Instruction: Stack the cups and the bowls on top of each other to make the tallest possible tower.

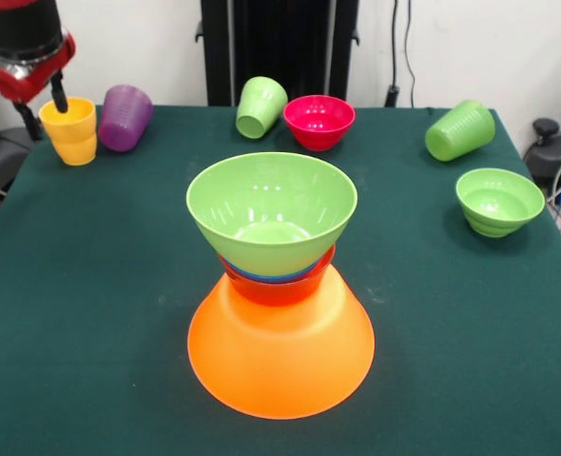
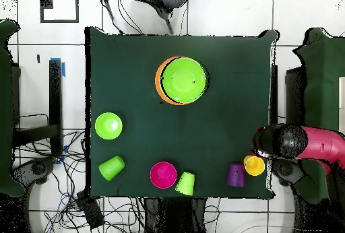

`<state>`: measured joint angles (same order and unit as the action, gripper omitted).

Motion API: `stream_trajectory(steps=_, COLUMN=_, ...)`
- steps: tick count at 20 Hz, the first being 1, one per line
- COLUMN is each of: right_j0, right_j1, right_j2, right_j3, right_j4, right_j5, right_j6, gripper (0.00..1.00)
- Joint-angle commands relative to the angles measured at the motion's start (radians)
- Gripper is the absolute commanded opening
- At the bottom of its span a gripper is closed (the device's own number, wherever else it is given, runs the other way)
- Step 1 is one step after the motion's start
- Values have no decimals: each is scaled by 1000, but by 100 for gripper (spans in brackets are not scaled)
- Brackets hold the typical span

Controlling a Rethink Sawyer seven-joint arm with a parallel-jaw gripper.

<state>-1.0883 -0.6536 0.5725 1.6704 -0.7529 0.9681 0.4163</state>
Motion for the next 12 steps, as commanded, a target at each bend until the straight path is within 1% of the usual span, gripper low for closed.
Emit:
stream_trajectory(steps=1, right_j0=2, right_j1=-77, right_j2=90, right_j3=103, right_j4=35, right_j5=-43, right_j6=-93, gripper=100)
stream_trajectory(steps=5, right_j0=-2, right_j1=-87, right_j2=83, right_j3=114, right_j4=22, right_j5=-22, right_j6=-101, gripper=100)
stream_trajectory(steps=10, right_j0=15, right_j1=-80, right_j2=51, right_j3=116, right_j4=-24, right_j5=-3, right_j6=-102, gripper=100)
stream_trajectory(steps=12, right_j0=10, right_j1=-76, right_j2=45, right_j3=124, right_j4=-41, right_j5=-17, right_j6=-104, gripper=100)
